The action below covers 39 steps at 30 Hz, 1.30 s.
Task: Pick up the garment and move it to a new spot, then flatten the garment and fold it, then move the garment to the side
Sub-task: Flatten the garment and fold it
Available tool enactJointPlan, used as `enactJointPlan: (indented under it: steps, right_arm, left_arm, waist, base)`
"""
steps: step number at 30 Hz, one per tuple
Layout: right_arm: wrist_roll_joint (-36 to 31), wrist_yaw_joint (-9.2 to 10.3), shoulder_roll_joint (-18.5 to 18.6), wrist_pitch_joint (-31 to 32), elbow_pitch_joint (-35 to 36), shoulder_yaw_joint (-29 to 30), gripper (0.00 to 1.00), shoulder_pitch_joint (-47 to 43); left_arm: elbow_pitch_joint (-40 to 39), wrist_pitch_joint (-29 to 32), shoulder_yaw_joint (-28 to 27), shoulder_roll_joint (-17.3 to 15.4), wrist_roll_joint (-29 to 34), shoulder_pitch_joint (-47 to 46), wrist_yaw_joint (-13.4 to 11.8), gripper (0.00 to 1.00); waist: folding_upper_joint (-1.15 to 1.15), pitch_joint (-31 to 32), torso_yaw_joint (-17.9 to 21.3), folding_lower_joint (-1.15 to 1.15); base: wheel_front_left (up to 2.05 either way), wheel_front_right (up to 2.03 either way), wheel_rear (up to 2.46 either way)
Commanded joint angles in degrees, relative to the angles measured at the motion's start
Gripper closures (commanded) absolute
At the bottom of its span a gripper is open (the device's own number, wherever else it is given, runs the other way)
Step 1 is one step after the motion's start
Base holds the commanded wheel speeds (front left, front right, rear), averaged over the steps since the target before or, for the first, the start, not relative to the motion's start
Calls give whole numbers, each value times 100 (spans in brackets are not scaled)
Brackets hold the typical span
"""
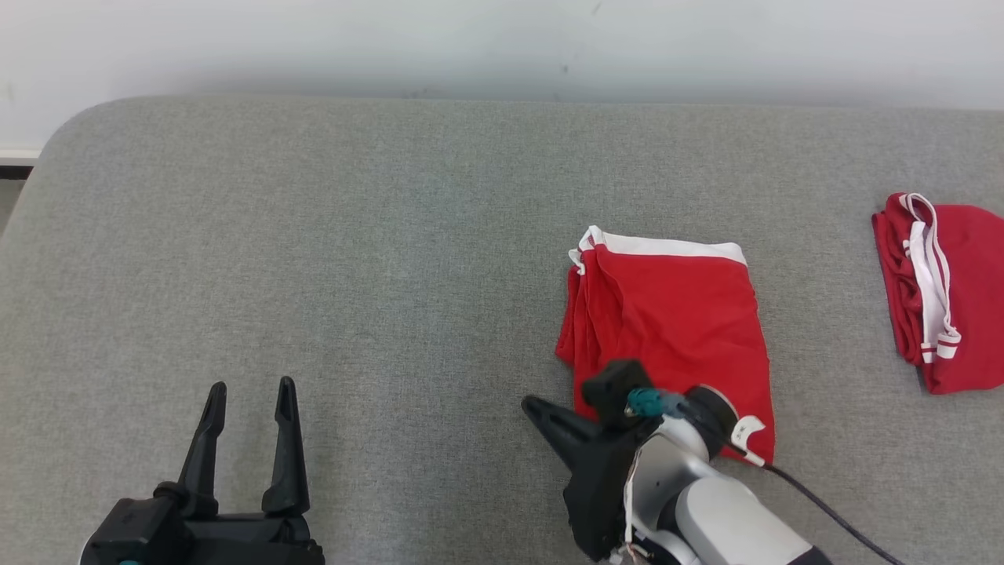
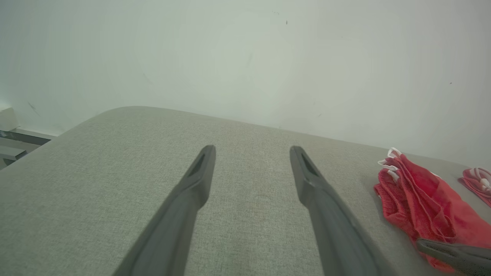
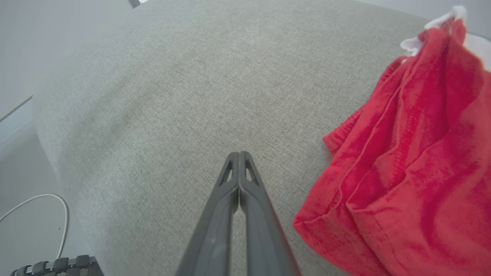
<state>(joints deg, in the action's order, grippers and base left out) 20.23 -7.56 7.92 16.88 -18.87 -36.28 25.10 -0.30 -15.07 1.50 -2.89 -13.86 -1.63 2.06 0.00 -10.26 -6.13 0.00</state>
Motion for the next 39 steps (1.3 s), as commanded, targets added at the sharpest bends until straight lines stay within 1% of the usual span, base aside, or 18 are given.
enactJointPlan:
  steps: [1,5,6,7,12,14,20,28,32,39]
  right_arm:
    - [46,17,29,-84,83,50,100,83]
    - [-84,17,105,-286,305,372,100,31]
    - [-147,17,107,-324,357,475,75,-31]
    - [-205,17,96,-360,420,608,0,-114]
    - [-680,17,-50,-455,750,1373,0,-618]
    - [-901,17,-136,-420,880,1583,0,-869]
    - [-1408,17,-375,-352,1147,1960,0,-1415]
    - [-1664,17,-498,-274,1079,2105,0,-1434]
    - [-1558,17,-510,-147,873,1965,0,-1244]
    - [-1708,17,-508,-116,362,1746,0,-881]
  left_arm:
    - [-7,-9,-9,0,7,28,2,0]
    - [-20,-9,-20,0,19,87,-24,0]
    - [-20,-9,-20,0,18,90,-27,0]
    - [-21,-9,-19,0,17,87,-33,0]
    - [-3,-9,-3,-1,5,128,-20,0]
    - [-7,-9,-4,0,3,143,-13,0]
    - [-7,-9,-13,0,24,147,15,0]
    - [31,-9,-7,0,45,124,38,0]
    - [52,-9,-2,0,49,134,63,0]
    - [48,-9,-4,0,54,163,76,0]
  waist:
    - [0,10,16,0]
    - [0,47,67,0]
    - [0,60,80,0]
    - [0,72,91,0]
    - [0,139,122,0]
    - [0,150,136,0]
    - [0,138,163,0]
    - [0,142,149,0]
    - [0,145,110,0]
    - [0,109,33,0]
  base:
    - [0,0,0]
    - [0,0,0]
    - [0,0,0]
    - [0,0,0]
    - [0,0,0]
    - [0,0,0]
    - [0,0,0]
    - [0,0,0]
    - [0,0,0]
    - [0,0,0]
